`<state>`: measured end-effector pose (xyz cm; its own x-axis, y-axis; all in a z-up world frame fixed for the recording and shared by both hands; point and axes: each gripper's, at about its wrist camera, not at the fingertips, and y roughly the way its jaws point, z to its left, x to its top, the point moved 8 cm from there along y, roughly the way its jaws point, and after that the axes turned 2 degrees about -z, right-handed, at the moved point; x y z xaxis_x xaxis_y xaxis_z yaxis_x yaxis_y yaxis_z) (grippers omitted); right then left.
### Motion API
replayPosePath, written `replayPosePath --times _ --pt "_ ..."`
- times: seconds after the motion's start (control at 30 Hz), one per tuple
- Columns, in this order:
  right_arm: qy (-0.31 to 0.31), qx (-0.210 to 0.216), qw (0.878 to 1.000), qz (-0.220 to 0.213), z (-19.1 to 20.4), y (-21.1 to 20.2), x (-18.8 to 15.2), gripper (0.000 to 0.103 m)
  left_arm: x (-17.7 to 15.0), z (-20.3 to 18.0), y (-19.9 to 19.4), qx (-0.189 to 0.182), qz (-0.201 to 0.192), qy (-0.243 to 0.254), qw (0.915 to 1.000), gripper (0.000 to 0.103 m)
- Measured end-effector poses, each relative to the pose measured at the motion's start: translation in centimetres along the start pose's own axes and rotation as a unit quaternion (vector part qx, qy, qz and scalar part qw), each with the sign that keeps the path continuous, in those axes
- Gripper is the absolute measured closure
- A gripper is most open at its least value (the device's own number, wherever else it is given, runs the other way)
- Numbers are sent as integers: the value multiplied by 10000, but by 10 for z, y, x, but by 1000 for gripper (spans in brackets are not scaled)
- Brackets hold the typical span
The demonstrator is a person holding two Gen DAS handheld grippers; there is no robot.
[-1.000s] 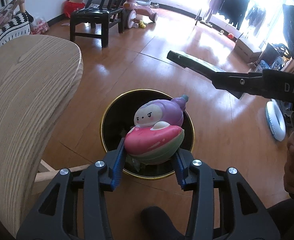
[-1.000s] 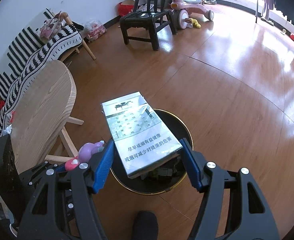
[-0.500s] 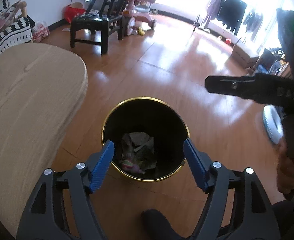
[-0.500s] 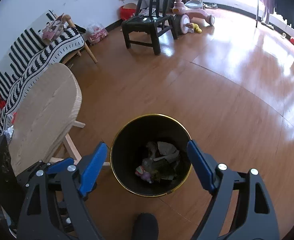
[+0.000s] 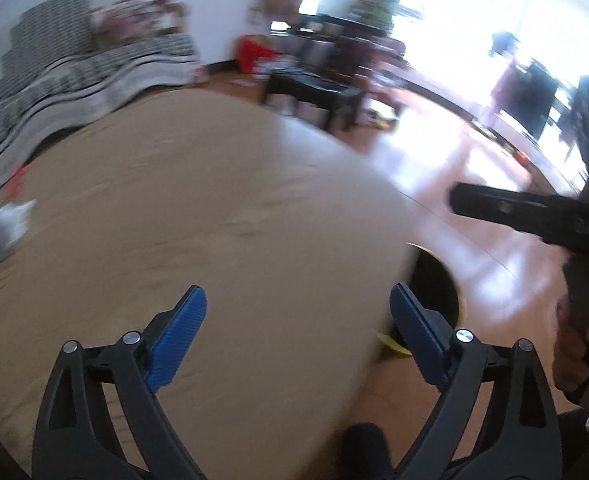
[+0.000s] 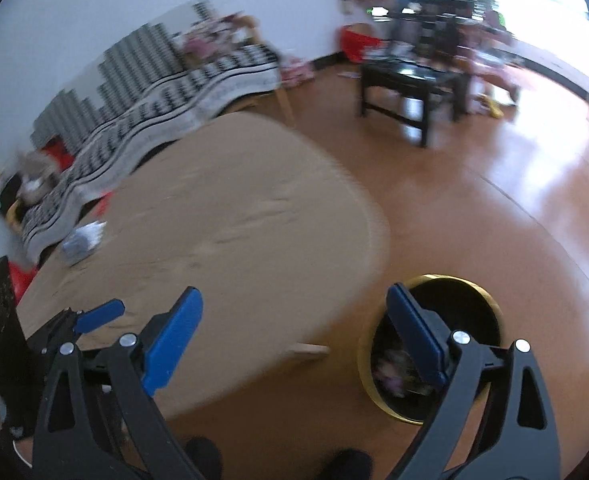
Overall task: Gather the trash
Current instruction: 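Move both open tools back to the table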
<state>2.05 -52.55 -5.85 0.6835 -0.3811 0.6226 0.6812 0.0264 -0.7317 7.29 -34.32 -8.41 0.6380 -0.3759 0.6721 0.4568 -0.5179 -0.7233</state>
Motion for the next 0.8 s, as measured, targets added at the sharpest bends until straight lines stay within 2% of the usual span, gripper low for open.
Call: replayPosePath --times 0.1,0.33,0.47,0.63,0.73,0.8 --pt "-204 413 9988 162 64 28 7 13 -7 82 -27 446 -118 -596 9972 13" --pt "-625 1025 9917 462 198 91 16 13 -32 219 -79 1209 -317 -1501 9807 13" --pt "-814 1286 9861 664 260 127 18 13 -41 279 -99 1584 -341 -1699 9721 13" --pt "-878 1493 9810 869 310 173 22 13 -33 345 -110 1910 -431 -1896 9621 13" --pt "-929 1576 9785 956 324 193 23 13 -18 375 -107 1920 -515 -1860 9622 13" --pt "-969 1636 9765 1013 336 208 26 14 -7 393 -100 2060 -490 -1600 9641 13"
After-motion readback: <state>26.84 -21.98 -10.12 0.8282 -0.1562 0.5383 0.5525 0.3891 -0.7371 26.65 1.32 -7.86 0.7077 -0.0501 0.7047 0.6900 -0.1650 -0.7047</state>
